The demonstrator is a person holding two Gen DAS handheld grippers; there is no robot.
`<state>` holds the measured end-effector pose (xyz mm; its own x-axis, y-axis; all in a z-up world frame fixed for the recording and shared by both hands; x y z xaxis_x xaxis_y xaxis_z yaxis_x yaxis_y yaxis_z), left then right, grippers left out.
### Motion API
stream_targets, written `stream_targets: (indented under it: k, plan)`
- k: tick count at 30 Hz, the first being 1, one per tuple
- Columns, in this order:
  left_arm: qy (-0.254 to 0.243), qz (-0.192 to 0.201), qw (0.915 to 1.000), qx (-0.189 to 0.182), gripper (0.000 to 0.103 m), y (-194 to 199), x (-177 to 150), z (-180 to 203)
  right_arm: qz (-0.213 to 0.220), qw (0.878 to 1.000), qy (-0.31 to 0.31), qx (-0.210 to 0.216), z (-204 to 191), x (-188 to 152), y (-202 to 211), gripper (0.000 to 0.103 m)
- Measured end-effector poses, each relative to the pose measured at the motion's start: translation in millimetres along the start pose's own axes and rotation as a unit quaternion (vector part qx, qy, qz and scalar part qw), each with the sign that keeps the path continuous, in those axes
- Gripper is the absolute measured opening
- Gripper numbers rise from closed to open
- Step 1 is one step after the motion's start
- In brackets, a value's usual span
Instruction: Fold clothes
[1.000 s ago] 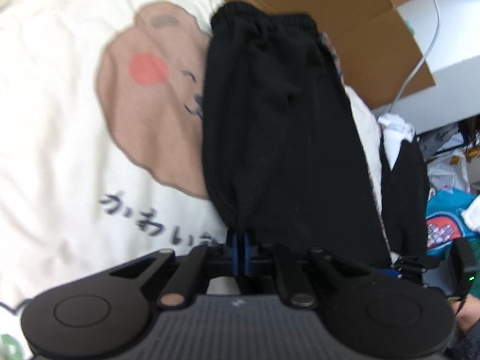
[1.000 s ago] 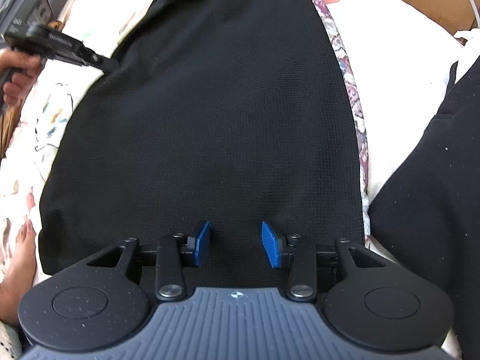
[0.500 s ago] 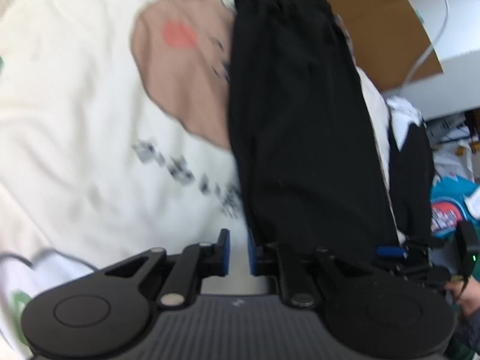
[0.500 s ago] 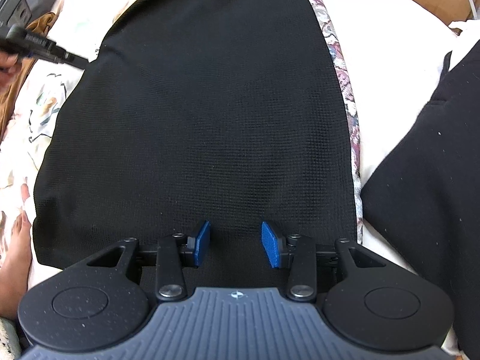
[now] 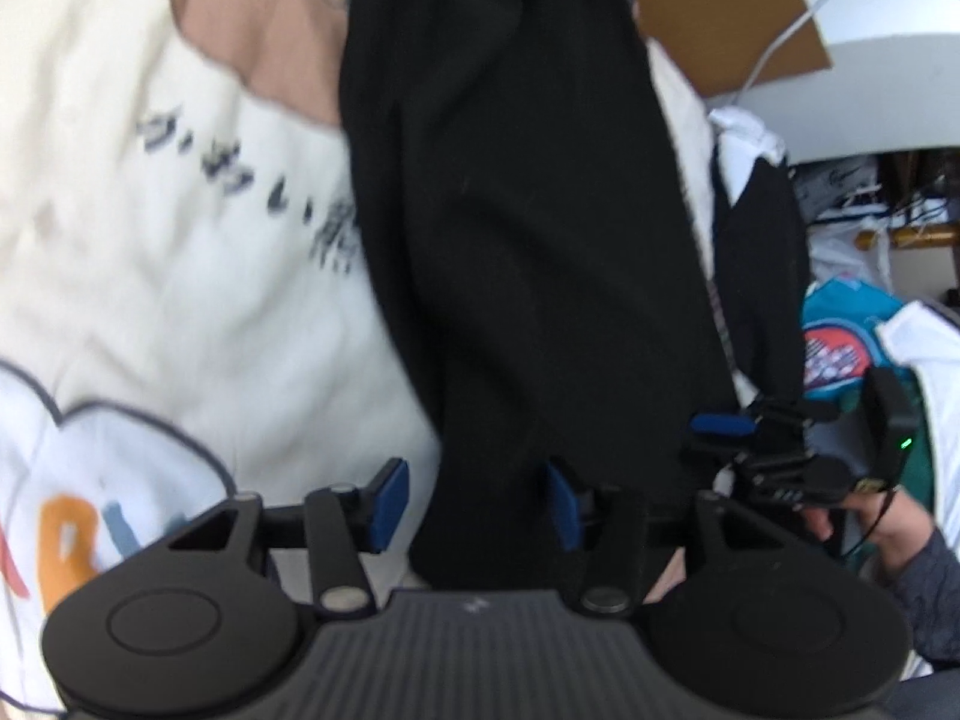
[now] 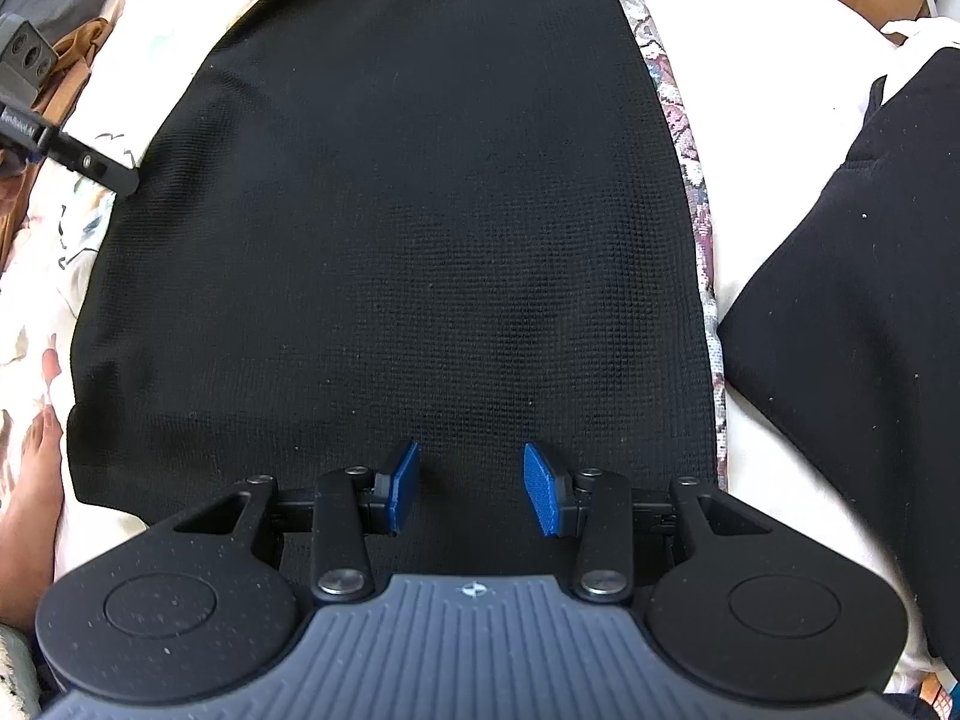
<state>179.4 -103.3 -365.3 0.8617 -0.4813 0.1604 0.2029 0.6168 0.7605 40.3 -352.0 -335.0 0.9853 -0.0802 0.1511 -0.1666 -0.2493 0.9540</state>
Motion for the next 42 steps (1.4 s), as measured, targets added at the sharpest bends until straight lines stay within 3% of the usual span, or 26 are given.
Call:
stream_targets:
  k: [2, 5, 6, 7, 17, 21, 29, 31, 34, 35, 36, 41, 42]
  plan:
    - [0.007, -0.005, 0.9999, -0.009, 0.047, -12, -1, 1, -0.001, 1.0, 0.0, 0.0, 0, 1, -1, 0.043]
    - [0.001, 0.003, 0.9991, -0.041, 0.028, -9, 0, 10, -0.002, 1.0, 0.001, 0.001, 0, 2, -2, 0.043]
    - [-0.003, 0.008, 0.999, -0.045, 0.017, -6, 0, 10, -0.003, 1.0, 0.001, 0.002, 1, 2, -2, 0.043]
    - [-0.003, 0.011, 0.9989, -0.046, 0.014, -2, -1, 10, -0.003, 1.0, 0.001, 0.004, 1, 2, -3, 0.043]
    - [-0.011, 0.033, 0.9981, -0.051, 0.008, 23, -19, 26, -0.005, 1.0, 0.008, 0.001, 2, 2, -6, 0.043]
    - [-0.013, 0.035, 0.9977, -0.057, 0.011, 29, -20, 36, -0.008, 1.0, 0.012, -0.003, 3, 2, -9, 0.043]
    - [0.04, 0.067, 0.997, 0.006, 0.014, 60, -18, -30, -0.013, 1.0, 0.012, -0.005, 4, 5, -14, 0.043]
    - [0.048, 0.071, 0.9963, 0.004, 0.02, 57, -16, -35, -0.014, 1.0, 0.011, -0.004, 5, 6, -15, 0.043]
    - [0.047, 0.063, 0.9969, -0.008, 0.045, 43, -14, -30, -0.015, 1.0, 0.011, -0.004, 6, 7, -17, 0.043]
    - [0.043, 0.058, 0.9974, -0.007, 0.062, 38, -14, -27, -0.015, 1.0, 0.011, -0.003, 6, 7, -18, 0.043]
    - [0.039, 0.053, 0.9978, -0.007, 0.066, 33, -14, -25, -0.015, 1.0, 0.011, -0.003, 6, 7, -18, 0.043]
    - [0.043, 0.046, 0.9978, -0.02, 0.059, 7, -11, -17, -0.016, 1.0, 0.011, -0.002, 8, 10, -21, 0.043]
    - [0.044, 0.045, 0.9978, -0.023, 0.053, 3, -10, -15, -0.016, 1.0, 0.011, -0.002, 8, 10, -21, 0.043]
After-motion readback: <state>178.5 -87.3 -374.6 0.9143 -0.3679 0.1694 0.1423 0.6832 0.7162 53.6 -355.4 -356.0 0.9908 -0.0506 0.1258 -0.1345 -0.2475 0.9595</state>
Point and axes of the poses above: each gripper's, at about its wrist camera, not at the fingertips, and y roughly against the way its jaws point, z to its right, x to its top, the point moved 10 cm from there along -y, roughly the way its jaws point, and after that the axes turned 12 degrees about -y, right-handed, at the moved point
